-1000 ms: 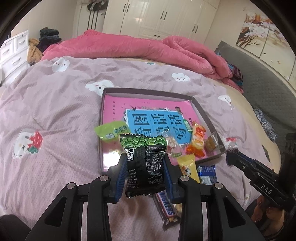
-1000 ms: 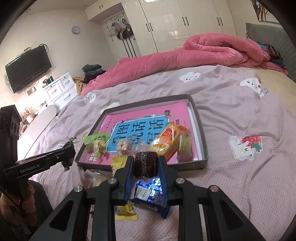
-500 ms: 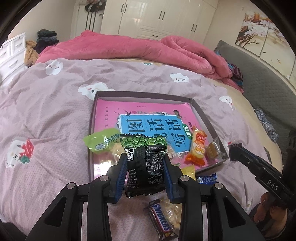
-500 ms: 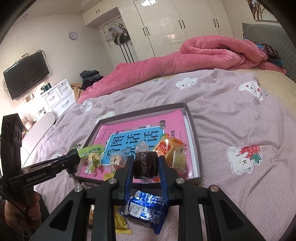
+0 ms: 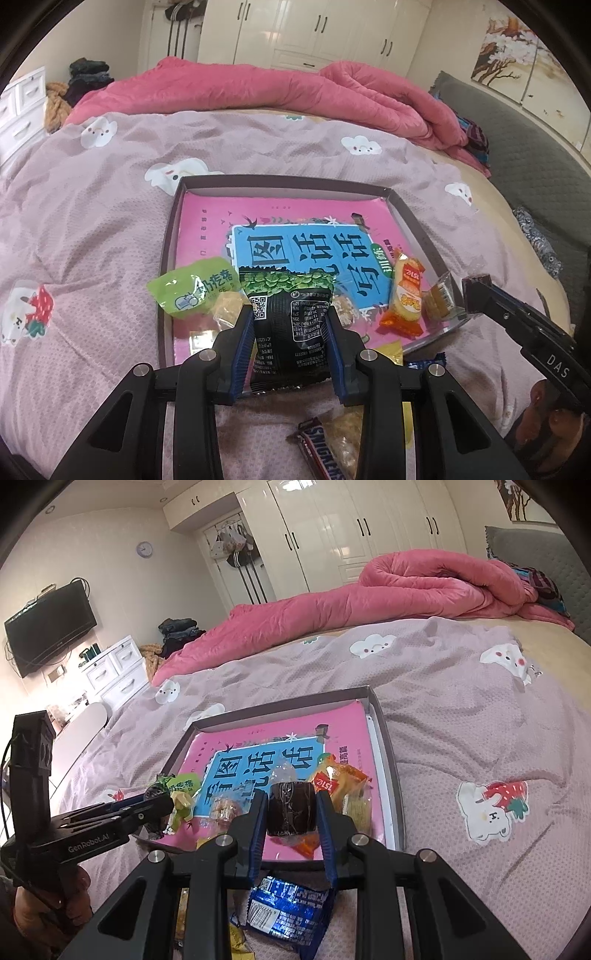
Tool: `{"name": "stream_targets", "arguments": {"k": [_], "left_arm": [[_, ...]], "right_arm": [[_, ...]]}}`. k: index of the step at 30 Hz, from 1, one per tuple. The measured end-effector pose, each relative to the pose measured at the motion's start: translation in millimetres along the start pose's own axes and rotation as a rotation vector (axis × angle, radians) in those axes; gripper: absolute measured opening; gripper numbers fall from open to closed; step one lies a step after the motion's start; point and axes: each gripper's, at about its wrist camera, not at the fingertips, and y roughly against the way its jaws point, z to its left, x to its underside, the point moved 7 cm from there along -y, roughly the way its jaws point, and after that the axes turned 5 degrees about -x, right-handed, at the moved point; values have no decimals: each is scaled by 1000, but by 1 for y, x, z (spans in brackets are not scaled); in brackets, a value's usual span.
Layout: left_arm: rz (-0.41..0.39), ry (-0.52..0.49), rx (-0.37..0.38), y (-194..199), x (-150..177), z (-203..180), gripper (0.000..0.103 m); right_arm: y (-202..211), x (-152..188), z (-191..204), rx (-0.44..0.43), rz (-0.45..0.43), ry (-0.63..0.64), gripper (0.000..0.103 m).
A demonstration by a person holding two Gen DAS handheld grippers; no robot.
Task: Organize snacks
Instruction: 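Carry the black bag over the tray with the left tool while the right tool carries the brown packet there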
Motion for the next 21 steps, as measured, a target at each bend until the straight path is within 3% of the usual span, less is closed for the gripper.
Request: {"name": "stream_targets", "arguments": {"k": [21], "left_arm": [[34, -20, 10, -21, 3, -3, 37]], "right_arm": [[-17, 0, -9, 27, 23, -4, 27]]}}
